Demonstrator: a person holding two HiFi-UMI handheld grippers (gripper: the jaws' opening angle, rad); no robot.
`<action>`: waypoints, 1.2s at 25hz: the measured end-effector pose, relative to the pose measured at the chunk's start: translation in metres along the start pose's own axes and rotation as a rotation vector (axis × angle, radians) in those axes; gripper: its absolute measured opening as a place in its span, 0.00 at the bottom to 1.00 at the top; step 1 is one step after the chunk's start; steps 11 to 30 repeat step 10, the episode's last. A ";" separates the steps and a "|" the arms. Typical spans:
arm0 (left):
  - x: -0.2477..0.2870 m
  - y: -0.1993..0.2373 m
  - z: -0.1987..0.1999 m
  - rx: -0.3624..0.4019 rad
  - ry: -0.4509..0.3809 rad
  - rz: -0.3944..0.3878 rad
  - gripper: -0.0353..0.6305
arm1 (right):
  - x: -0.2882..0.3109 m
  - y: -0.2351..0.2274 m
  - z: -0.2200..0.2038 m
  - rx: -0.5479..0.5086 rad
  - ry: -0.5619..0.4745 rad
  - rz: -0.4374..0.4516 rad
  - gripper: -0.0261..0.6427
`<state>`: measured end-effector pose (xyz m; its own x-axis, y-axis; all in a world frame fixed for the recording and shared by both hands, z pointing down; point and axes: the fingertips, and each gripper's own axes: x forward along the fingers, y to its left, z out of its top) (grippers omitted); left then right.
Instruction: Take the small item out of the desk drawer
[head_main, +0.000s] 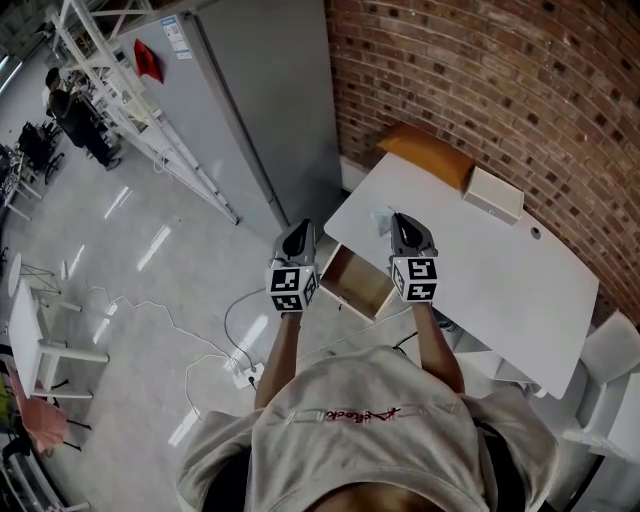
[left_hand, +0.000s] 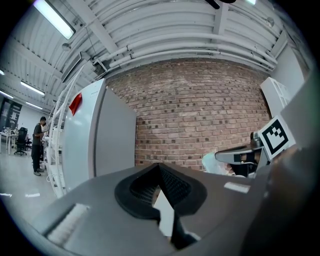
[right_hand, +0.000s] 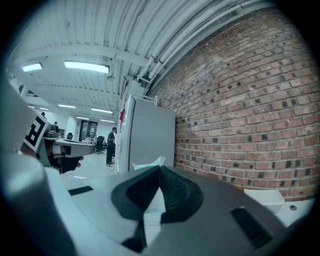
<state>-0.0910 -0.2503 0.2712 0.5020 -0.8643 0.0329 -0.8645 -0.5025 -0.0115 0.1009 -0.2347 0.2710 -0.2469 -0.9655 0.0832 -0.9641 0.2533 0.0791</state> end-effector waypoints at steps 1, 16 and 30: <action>0.000 -0.001 -0.001 0.000 0.002 -0.001 0.07 | 0.000 0.000 -0.001 0.001 0.002 -0.001 0.06; 0.005 0.002 -0.005 0.003 0.006 -0.009 0.07 | 0.003 0.000 -0.006 0.002 0.011 -0.010 0.06; 0.005 0.002 -0.005 0.003 0.006 -0.009 0.07 | 0.003 0.000 -0.006 0.002 0.011 -0.010 0.06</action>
